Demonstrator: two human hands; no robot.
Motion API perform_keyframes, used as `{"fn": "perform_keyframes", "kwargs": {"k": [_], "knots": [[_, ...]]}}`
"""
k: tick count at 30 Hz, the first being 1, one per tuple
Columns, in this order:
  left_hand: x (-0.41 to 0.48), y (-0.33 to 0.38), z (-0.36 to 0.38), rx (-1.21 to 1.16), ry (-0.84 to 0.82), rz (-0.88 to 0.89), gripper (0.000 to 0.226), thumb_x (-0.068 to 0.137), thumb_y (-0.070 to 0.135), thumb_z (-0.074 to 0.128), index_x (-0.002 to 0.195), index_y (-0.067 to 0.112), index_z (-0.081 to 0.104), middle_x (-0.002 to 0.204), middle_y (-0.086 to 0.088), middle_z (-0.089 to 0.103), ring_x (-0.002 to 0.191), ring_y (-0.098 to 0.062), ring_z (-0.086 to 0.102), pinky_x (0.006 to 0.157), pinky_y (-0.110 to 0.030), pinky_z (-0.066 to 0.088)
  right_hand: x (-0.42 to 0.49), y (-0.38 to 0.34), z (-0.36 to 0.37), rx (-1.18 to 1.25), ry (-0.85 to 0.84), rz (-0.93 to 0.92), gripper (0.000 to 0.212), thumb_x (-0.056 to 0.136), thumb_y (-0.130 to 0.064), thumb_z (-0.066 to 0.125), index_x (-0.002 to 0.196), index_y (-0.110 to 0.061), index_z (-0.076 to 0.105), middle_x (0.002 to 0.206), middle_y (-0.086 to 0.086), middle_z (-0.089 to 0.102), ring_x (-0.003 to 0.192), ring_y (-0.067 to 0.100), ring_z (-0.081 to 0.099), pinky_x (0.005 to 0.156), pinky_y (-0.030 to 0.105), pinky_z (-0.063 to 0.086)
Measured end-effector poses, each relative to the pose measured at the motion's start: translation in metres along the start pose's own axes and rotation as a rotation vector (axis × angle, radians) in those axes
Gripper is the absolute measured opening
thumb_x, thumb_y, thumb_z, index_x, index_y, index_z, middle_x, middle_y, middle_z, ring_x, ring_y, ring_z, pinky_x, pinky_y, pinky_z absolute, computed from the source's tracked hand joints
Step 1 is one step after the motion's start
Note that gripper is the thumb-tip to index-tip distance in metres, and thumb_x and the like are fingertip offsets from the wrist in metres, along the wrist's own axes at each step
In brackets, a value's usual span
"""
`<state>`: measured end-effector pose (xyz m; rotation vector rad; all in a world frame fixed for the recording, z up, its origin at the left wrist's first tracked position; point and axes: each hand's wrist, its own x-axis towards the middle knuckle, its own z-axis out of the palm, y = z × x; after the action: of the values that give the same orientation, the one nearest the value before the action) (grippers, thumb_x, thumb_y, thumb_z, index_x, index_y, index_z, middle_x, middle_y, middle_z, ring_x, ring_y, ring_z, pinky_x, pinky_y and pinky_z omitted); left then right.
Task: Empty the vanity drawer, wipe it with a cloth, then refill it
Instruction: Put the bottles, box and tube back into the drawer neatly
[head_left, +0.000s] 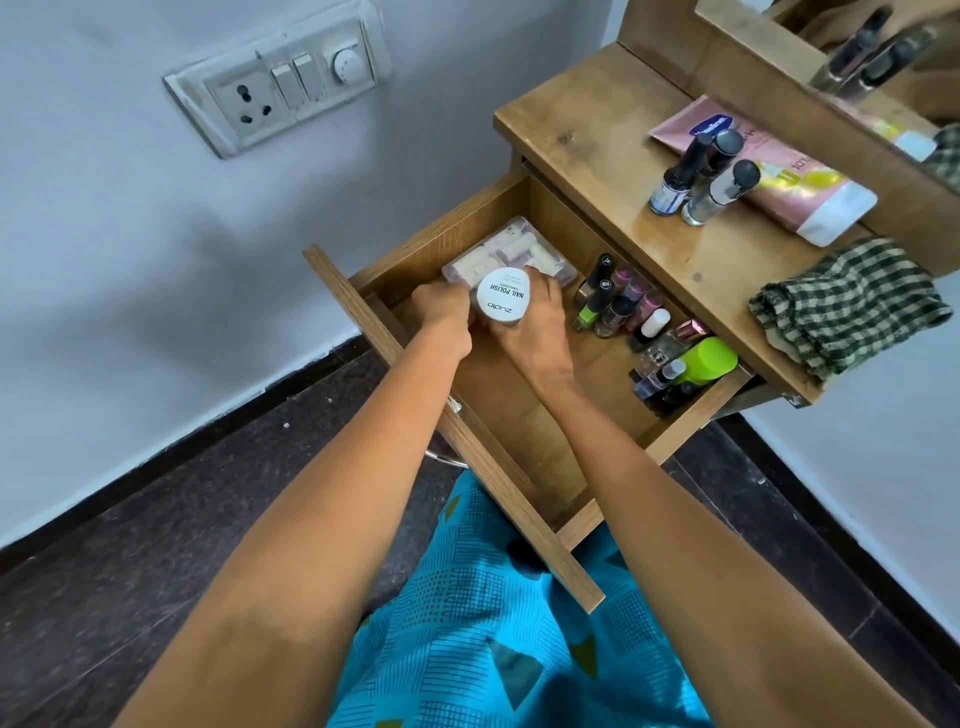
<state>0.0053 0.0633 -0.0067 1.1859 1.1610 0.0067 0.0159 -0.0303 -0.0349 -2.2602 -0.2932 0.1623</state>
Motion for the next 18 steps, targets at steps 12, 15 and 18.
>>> {"fn": "perform_keyframes", "kwargs": {"k": [12, 15, 18], "knots": [[0.001, 0.007, 0.007, -0.200, -0.028, -0.005, 0.032, 0.091, -0.005, 0.044, 0.122, -0.004, 0.050, 0.122, -0.020, 0.058, 0.111, -0.030, 0.059, 0.079, -0.031, 0.053, 0.013, 0.005, -0.004, -0.043, 0.018, -0.011, 0.069, 0.074, -0.020, 0.074, 0.132, -0.001, 0.042, 0.130, 0.019, 0.046, 0.125, 0.027, 0.039, 0.103, 0.029, 0.034], [0.002, 0.004, 0.007, -0.144, -0.016, 0.004, 0.032, 0.092, 0.000, 0.043, 0.124, -0.003, 0.049, 0.125, -0.019, 0.057, 0.113, -0.028, 0.058, 0.081, -0.029, 0.050, 0.014, 0.002, -0.004, -0.047, 0.030, 0.012, 0.073, 0.074, -0.025, 0.075, 0.133, -0.002, 0.040, 0.131, 0.018, 0.045, 0.125, 0.029, 0.040, 0.105, 0.034, 0.035], [0.000, 0.000, 0.008, -0.113, 0.061, 0.090, 0.023, 0.092, 0.003, 0.047, 0.111, -0.003, 0.059, 0.116, -0.020, 0.063, 0.108, -0.029, 0.061, 0.088, -0.031, 0.050, 0.019, 0.000, -0.003, -0.101, 0.051, 0.020, 0.079, 0.072, -0.033, 0.076, 0.135, -0.002, 0.039, 0.132, 0.017, 0.047, 0.126, 0.030, 0.040, 0.108, 0.036, 0.032]]}}
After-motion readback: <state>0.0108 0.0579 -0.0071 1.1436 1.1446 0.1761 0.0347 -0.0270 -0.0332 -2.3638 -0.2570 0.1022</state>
